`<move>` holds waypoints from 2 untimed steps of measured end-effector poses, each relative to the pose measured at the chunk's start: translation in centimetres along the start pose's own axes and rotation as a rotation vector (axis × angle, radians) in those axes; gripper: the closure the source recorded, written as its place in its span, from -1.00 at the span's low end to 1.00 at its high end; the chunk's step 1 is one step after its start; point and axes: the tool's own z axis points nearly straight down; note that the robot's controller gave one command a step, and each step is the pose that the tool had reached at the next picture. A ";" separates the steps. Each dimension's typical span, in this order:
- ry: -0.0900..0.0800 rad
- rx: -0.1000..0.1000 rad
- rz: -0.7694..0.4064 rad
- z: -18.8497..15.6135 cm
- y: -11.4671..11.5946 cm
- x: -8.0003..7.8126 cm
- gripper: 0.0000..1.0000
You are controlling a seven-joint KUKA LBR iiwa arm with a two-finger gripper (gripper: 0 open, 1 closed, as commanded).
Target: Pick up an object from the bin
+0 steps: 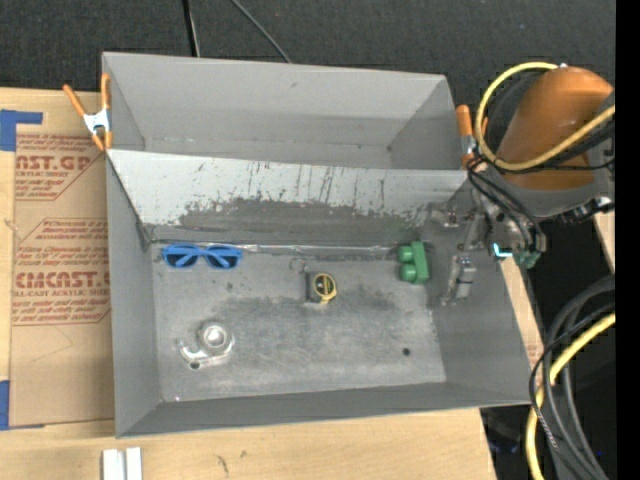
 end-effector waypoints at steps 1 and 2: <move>-0.003 -0.001 -0.311 11.5 1.1 -1.7 -1.00; -0.007 -0.003 -0.128 10.6 -0.5 -1.7 -1.00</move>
Offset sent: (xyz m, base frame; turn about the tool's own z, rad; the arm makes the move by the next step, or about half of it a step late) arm 0.0170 0.0092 -0.1121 -0.3098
